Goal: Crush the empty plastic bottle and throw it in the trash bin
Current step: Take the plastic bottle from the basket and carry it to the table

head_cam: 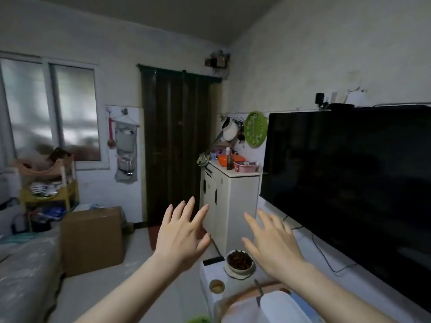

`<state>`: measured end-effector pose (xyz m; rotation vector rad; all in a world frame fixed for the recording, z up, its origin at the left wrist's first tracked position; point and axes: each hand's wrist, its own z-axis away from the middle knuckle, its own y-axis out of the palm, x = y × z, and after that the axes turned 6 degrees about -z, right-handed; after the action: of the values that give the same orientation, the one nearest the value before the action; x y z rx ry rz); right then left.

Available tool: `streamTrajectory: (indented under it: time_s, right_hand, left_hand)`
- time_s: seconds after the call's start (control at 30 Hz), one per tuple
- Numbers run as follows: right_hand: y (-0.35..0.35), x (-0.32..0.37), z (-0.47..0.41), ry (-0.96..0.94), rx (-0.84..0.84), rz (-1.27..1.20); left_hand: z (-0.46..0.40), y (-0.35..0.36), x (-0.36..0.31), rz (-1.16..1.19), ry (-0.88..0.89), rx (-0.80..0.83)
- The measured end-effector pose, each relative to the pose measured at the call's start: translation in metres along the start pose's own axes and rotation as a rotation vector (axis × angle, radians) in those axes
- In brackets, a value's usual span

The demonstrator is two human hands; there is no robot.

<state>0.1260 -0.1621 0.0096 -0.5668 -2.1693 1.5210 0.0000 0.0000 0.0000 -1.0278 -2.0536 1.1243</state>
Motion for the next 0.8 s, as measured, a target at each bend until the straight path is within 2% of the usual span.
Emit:
streamTrajectory:
  time_s: [0.37, 0.6, 0.8]
  right_hand:
    - [0.07, 0.124, -0.18, 0.035, -0.025, -0.111]
    - [0.113, 0.148, -0.281, 0.079, 0.016, -0.119]
    - [0.162, 0.14, -0.384, 0.085, -0.003, -0.088]
  left_hand:
    - [-0.1, 0.063, 0.197, -0.064, 0.011, -0.038]
    - [-0.159, 0.133, 0.259, -0.012, 0.016, 0.035]
    - [-0.247, 0.199, 0.296, -0.031, 0.039, 0.039]
